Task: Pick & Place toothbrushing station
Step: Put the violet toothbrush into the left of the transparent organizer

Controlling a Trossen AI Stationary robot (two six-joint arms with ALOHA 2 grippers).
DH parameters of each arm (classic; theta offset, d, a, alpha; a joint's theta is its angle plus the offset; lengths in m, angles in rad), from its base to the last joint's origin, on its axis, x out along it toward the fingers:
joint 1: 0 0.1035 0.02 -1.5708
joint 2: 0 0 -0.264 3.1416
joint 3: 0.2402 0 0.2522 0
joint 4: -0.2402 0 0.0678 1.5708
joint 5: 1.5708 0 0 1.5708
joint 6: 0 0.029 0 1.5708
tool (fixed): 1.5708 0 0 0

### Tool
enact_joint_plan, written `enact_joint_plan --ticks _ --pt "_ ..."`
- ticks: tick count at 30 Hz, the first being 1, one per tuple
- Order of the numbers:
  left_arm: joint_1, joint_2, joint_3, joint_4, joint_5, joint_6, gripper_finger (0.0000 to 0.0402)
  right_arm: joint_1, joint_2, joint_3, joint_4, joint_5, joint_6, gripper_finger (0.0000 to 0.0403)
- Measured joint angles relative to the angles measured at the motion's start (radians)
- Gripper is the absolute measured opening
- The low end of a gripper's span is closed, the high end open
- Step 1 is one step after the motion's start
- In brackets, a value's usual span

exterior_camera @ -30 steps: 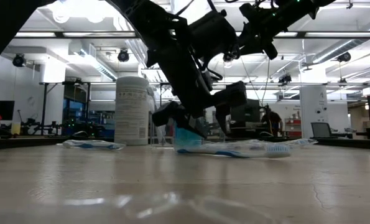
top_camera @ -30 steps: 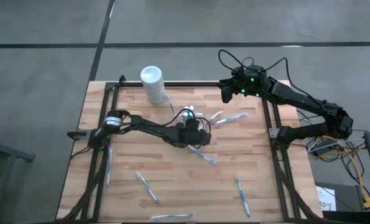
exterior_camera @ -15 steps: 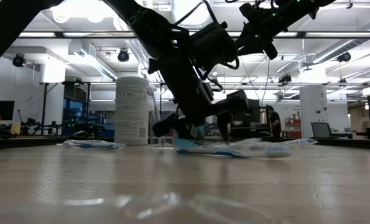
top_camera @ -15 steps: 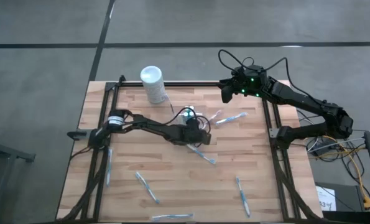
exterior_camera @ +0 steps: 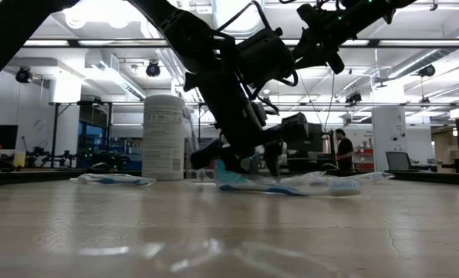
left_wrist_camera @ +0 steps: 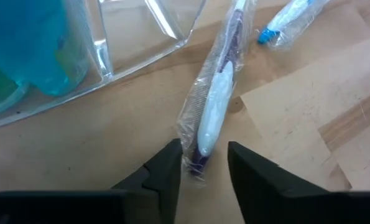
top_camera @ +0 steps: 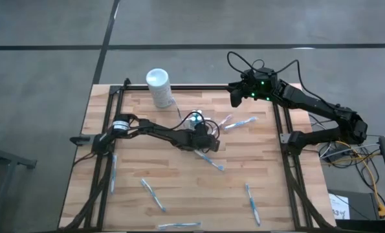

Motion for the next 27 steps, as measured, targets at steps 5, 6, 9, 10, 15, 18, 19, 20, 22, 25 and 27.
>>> enact_joint_plan --ticks 5,6,9,10,15,18,19,20,22,25,27 --pt "0.000 0.000 0.000 -0.008 0.003 -0.027 0.0087 0.000 0.000 0.000 0.000 0.000 0.000 0.0128" --pt "0.000 0.000 0.000 -0.011 0.004 -0.028 0.0078 0.000 0.000 0.000 0.000 0.000 0.000 0.0128" --pt "0.000 -0.001 0.000 -0.024 0.005 -0.028 0.0044 0.000 0.000 0.000 0.000 0.000 0.000 0.0128" --pt "0.000 -0.002 0.000 -0.029 0.006 -0.029 0.0033 0.000 0.000 0.000 0.000 0.000 0.000 0.0128" --pt "0.000 -0.005 0.002 -0.044 0.016 -0.016 0.0006 0.000 0.000 0.000 0.000 0.000 0.000 0.0128" --pt "-0.001 -0.006 0.002 -0.050 0.025 0.005 0.0005 0.000 0.000 0.000 0.000 0.000 0.000 0.0128" --pt "-0.001 -0.009 0.002 -0.055 0.028 0.007 0.0004 0.000 0.000 0.000 0.000 0.000 0.000 0.0128" --pt "-0.001 -0.015 0.002 -0.069 0.039 0.008 0.0003 0.000 0.000 0.000 0.000 0.000 0.000 0.0128" --pt "-0.002 -0.023 0.002 -0.099 0.055 0.015 0.0003 0.000 0.000 0.000 0.000 0.000 0.000 0.0128" --pt "-0.004 -0.041 0.000 -0.147 0.072 0.042 0.0002 0.000 0.000 0.000 0.000 0.000 0.000 0.0128" --pt "-0.007 -0.051 0.000 -0.178 0.085 0.059 0.0002 0.000 0.000 0.000 0.000 0.000 0.000 0.0128"
